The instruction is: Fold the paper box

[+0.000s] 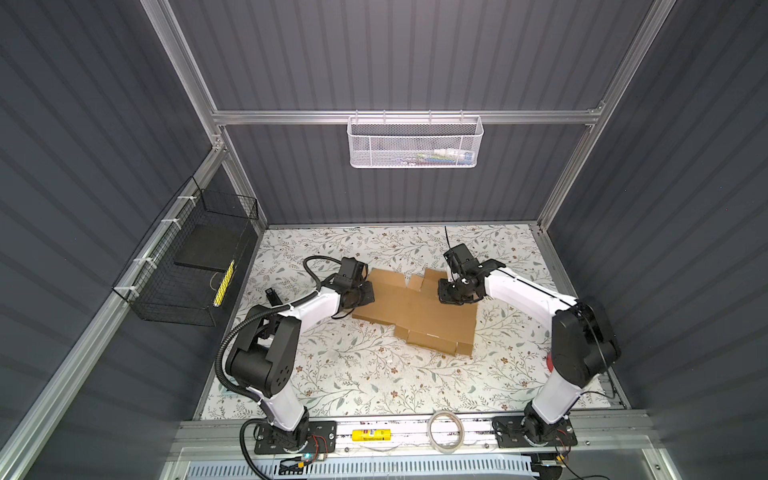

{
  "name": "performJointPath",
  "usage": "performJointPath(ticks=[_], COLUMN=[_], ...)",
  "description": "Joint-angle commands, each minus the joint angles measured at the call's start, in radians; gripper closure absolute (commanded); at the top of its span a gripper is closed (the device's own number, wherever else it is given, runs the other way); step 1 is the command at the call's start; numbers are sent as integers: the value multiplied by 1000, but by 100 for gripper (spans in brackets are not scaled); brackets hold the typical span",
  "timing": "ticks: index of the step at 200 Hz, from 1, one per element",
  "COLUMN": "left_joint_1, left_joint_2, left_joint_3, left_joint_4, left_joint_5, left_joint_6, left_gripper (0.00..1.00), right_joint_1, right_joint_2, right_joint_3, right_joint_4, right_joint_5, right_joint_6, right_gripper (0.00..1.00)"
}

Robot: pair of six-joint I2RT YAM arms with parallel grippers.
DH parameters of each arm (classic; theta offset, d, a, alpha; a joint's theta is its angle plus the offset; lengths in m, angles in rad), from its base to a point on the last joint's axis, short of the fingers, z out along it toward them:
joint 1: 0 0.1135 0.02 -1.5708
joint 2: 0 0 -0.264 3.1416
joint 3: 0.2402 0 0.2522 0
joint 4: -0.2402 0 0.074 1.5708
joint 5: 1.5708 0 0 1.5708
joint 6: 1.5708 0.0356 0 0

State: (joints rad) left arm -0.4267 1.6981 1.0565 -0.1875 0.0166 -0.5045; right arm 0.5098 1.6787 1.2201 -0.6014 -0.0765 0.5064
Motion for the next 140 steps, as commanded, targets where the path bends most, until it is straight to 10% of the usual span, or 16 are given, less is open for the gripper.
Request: performJointPath(ticks=[1, 140], left_joint_1=[2, 11], left_joint_2=[36, 160], left_joint_3=[68, 43], left_joint_4=[-55, -39], left_joint_5=[-33, 1], left_joint_6=[69, 84], left_gripper=[100, 100], right_joint_1=[42, 122], right_joint_2=[-74, 52], right_joint_3=[-92, -234], right_joint_4=[-15, 154], right_joint_5=[32, -3], right_joint_6=[82, 186], right_gripper=[81, 83])
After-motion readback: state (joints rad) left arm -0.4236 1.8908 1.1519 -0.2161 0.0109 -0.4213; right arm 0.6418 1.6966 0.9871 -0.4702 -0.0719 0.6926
